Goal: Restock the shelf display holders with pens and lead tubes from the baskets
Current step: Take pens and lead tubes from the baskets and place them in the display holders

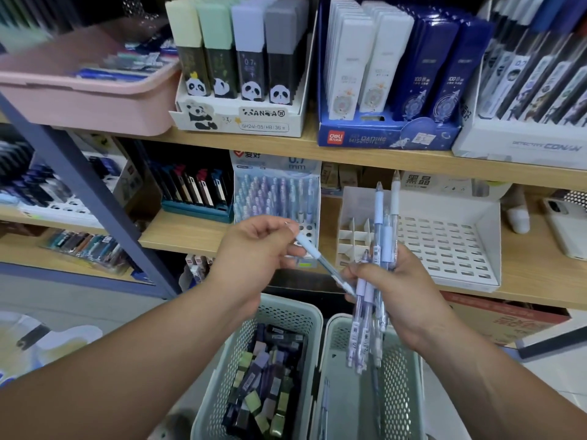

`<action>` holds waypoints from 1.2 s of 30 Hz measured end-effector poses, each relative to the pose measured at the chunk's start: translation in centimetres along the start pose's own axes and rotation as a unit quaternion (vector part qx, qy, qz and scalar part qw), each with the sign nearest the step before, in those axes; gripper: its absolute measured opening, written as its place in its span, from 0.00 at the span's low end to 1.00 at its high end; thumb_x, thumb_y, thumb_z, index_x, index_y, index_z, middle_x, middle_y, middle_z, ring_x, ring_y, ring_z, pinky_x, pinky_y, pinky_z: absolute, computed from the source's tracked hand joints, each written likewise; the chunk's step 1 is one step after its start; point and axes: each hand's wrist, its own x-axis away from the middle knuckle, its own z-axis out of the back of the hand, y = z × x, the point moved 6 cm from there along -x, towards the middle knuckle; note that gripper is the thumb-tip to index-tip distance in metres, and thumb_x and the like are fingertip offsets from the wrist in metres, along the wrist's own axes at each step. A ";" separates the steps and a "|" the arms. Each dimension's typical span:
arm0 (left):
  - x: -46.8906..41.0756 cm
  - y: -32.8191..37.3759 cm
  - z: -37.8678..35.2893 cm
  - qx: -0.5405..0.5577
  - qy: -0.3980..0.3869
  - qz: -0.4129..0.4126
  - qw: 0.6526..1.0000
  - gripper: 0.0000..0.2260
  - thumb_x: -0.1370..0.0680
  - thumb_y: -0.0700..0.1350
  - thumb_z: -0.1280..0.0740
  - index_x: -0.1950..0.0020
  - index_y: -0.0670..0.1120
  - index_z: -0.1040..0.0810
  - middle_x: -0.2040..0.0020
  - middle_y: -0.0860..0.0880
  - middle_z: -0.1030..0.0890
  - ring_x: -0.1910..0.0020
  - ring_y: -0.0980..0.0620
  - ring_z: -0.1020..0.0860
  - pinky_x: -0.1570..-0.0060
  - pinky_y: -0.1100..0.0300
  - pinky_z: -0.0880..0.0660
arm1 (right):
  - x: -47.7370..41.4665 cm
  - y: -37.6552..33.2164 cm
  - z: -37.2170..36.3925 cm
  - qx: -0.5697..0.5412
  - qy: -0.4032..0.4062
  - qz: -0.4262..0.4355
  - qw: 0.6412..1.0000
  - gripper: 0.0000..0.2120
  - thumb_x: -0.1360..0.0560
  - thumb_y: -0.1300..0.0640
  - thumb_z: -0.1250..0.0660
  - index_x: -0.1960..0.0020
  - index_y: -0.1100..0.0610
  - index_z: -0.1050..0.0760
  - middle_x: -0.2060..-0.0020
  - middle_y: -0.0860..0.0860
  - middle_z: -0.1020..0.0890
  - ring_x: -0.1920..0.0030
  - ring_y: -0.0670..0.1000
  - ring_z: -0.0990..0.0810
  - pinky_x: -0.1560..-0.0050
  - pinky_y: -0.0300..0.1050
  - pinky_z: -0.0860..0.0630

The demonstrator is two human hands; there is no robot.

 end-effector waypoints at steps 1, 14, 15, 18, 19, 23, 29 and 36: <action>-0.1 0.3 0.5 0.007 0.011 -0.004 1.000 0.03 0.22 0.40 0.28 0.55 0.44 0.17 0.59 0.46 0.15 0.63 0.49 0.16 0.65 0.61 0.21 | 0.0 0.2 0.0 -0.010 -0.001 -0.008 1.000 0.14 0.26 0.68 0.28 0.45 0.56 0.26 0.58 0.60 0.14 0.56 0.58 0.13 0.62 0.53 0.17; -1.5 1.6 1.6 -0.056 -0.065 -0.038 0.996 0.11 0.27 0.27 0.29 0.64 0.42 0.18 0.64 0.40 0.16 0.63 0.43 0.14 0.68 0.61 0.20 | -0.2 0.0 0.8 -0.056 0.083 -0.032 0.994 0.11 0.25 0.67 0.28 0.46 0.58 0.26 0.61 0.56 0.16 0.64 0.56 0.14 0.64 0.50 0.17; -1.5 1.6 1.5 -0.094 -0.087 -0.038 0.991 0.13 0.28 0.26 0.30 0.65 0.43 0.18 0.64 0.40 0.17 0.63 0.42 0.14 0.68 0.61 0.20 | -0.2 -0.1 0.9 -0.047 0.088 -0.026 0.995 0.12 0.25 0.67 0.28 0.46 0.57 0.26 0.61 0.56 0.15 0.64 0.56 0.14 0.64 0.49 0.17; -1.1 1.0 1.2 -0.227 -0.151 -0.030 0.962 0.16 0.30 0.25 0.31 0.56 0.46 0.15 0.62 0.44 0.16 0.61 0.43 0.14 0.67 0.62 0.21 | -0.2 -0.4 1.0 -0.036 0.087 -0.020 0.995 0.16 0.27 0.68 0.26 0.45 0.56 0.25 0.55 0.58 0.15 0.60 0.55 0.13 0.64 0.48 0.18; -0.9 0.7 1.1 -0.260 -0.167 -0.021 0.951 0.18 0.30 0.25 0.31 0.53 0.48 0.15 0.61 0.48 0.16 0.61 0.43 0.14 0.67 0.63 0.22 | -0.2 -0.4 0.9 -0.038 0.082 -0.021 0.996 0.16 0.28 0.68 0.26 0.45 0.56 0.25 0.54 0.59 0.15 0.60 0.54 0.13 0.64 0.47 0.18; 0.1 -0.1 0.1 -0.368 -0.253 -0.006 0.894 0.23 0.28 0.29 0.31 0.45 0.56 0.17 0.53 0.57 0.15 0.58 0.47 0.14 0.68 0.63 0.23 | 0.0 -0.5 0.5 -0.015 0.092 -0.009 0.996 0.15 0.28 0.68 0.27 0.48 0.54 0.25 0.56 0.59 0.15 0.60 0.54 0.13 0.65 0.46 0.19; 2.1 -2.0 -2.2 -0.410 -0.348 0.016 0.843 0.25 0.21 0.32 0.41 0.36 0.60 0.23 0.54 0.53 0.16 0.67 0.50 0.24 0.63 0.43 0.24 | 0.2 -0.6 0.3 0.038 0.106 -0.009 0.994 0.13 0.28 0.67 0.27 0.48 0.58 0.26 0.59 0.62 0.16 0.65 0.56 0.18 0.62 0.55 0.18; 2.7 -3.0 -4.1 -0.410 -0.364 -0.027 0.836 0.07 0.15 0.46 0.41 0.45 0.54 0.24 0.62 0.48 0.24 0.67 0.50 0.31 0.65 0.56 0.33 | 0.6 -0.4 -0.5 0.048 0.083 -0.003 0.995 0.09 0.27 0.69 0.29 0.50 0.63 0.26 0.64 0.60 0.19 0.68 0.53 0.19 0.69 0.48 0.20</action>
